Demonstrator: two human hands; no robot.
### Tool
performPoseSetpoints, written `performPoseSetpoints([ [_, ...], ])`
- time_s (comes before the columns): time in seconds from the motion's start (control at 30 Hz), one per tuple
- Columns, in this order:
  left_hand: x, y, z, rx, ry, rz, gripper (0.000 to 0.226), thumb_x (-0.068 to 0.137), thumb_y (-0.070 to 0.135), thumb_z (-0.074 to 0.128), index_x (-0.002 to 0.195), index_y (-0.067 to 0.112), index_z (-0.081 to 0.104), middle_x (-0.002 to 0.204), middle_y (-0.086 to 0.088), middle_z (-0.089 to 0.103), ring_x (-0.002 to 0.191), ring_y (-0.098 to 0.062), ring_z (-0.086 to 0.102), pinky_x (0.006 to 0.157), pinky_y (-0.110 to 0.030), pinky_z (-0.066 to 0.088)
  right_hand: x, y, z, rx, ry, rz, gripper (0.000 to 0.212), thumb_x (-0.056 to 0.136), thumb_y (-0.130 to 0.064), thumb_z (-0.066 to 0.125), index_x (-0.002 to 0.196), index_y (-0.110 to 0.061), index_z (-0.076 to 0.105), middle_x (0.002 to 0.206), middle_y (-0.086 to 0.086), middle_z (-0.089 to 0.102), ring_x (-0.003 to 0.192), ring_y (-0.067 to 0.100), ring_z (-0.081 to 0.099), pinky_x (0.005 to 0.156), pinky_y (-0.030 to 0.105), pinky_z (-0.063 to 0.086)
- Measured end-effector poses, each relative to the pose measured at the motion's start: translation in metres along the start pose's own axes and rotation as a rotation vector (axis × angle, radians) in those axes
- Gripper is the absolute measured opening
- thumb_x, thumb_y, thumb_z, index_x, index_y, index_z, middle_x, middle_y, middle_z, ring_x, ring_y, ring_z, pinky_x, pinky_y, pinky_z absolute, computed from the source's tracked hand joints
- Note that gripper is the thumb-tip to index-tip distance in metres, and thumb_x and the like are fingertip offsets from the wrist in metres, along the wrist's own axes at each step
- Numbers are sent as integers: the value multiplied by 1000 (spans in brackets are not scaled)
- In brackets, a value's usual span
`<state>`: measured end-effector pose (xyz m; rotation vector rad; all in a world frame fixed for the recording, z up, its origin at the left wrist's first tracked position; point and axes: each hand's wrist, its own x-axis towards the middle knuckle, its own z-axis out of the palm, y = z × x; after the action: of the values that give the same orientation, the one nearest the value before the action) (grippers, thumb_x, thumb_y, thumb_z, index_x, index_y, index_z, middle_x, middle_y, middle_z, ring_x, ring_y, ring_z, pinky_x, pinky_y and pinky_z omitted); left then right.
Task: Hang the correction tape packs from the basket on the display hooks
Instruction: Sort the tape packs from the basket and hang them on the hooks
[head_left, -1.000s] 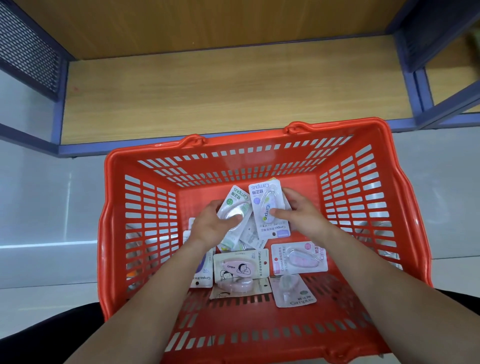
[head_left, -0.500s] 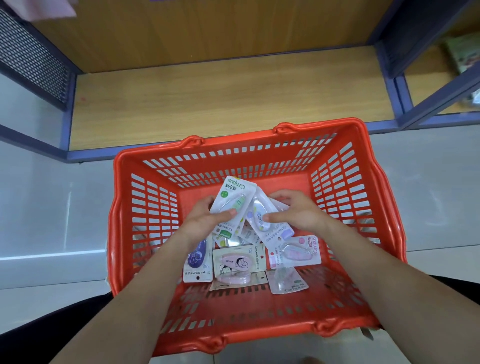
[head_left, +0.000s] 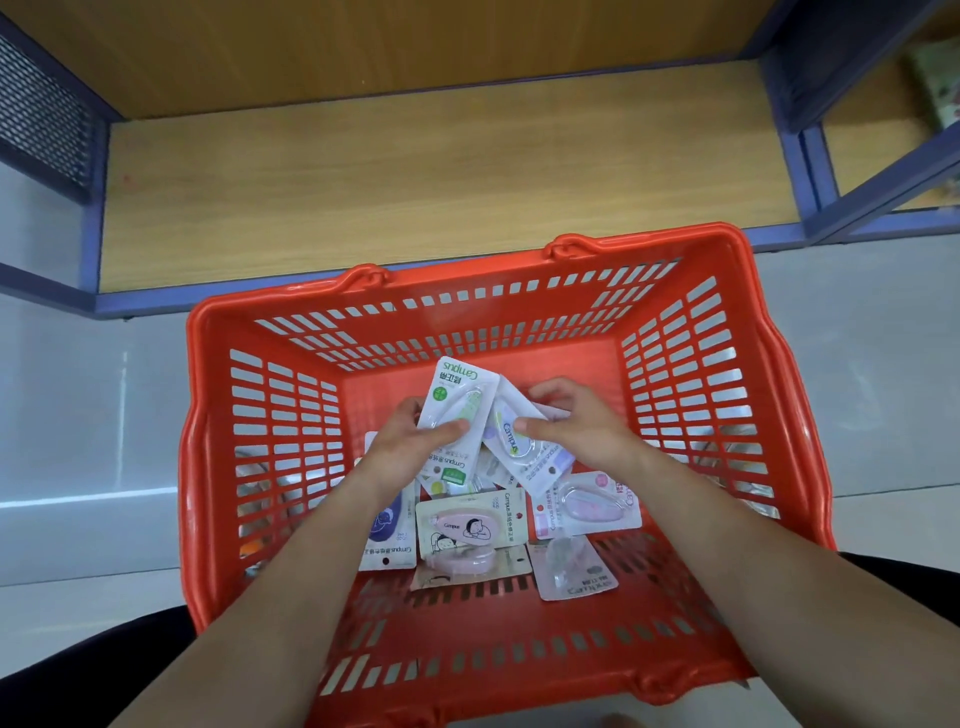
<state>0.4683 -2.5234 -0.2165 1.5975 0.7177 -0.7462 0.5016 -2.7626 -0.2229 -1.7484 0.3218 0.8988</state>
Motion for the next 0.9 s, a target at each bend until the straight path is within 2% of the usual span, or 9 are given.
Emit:
performPoseSetpoints([
  [0.1,1,-1,2,-42,66,-4,43,86,36,80,120,19,59,110,-2,75,97,-23,74,93,-49,58,-3,-1,-3,95,-11,11,60,73,-9,90,122,-16,55,114,2,70,77,3,72,57,22,54],
  [0.17,1,-1,2,-53,104,-8,42,85,40,80,117,21,59,110,-2,74,102,-24,72,96,-50,56,-2,0,-6,62,35,0,74,69,-5,92,130,-20,53,115,5,70,84,7,72,64,23,57],
  [0.23,-1,0,0,-42,93,-4,46,86,41,79,122,21,58,114,0,72,106,-21,69,94,-42,54,0,-1,-6,70,106,-10,83,68,-6,93,137,-24,49,119,4,68,98,13,71,79,30,60],
  [0.3,-5,3,-2,-15,61,11,50,88,41,77,129,21,56,117,4,70,106,-14,65,85,-33,48,1,-1,-6,138,157,-17,80,73,-2,89,135,-26,46,117,-2,67,103,12,69,84,32,59],
  [0.5,-7,0,-6,52,4,-8,63,86,45,79,136,20,50,126,4,65,118,-20,61,96,-35,45,2,-8,0,184,224,-53,39,84,-4,80,115,-19,62,104,-1,74,99,19,73,83,33,60],
  [0.6,-12,-2,-3,104,-14,-9,54,86,37,80,130,23,51,119,3,68,103,-14,67,81,-27,53,1,-11,0,190,143,-45,56,77,-3,86,121,-23,57,107,-1,72,96,15,71,70,21,56],
  [0.67,-13,-4,-3,106,-11,-17,54,85,35,82,128,23,52,118,3,70,101,-15,70,85,-32,57,1,-14,0,140,129,-41,68,76,-1,86,130,-23,51,110,-3,68,95,11,68,63,14,52],
  [0.83,-14,8,-19,-49,27,10,45,85,23,82,122,20,57,114,-3,74,90,-21,77,75,-39,64,4,-11,-17,80,275,-60,66,80,1,79,135,-24,53,107,-9,65,105,17,66,73,24,53],
  [0.9,-15,15,-18,-29,-3,66,45,83,22,83,121,23,59,115,0,74,91,-17,77,74,-34,62,3,-10,-20,49,248,-67,71,80,0,79,140,-26,52,115,-3,66,107,18,67,81,31,57],
])
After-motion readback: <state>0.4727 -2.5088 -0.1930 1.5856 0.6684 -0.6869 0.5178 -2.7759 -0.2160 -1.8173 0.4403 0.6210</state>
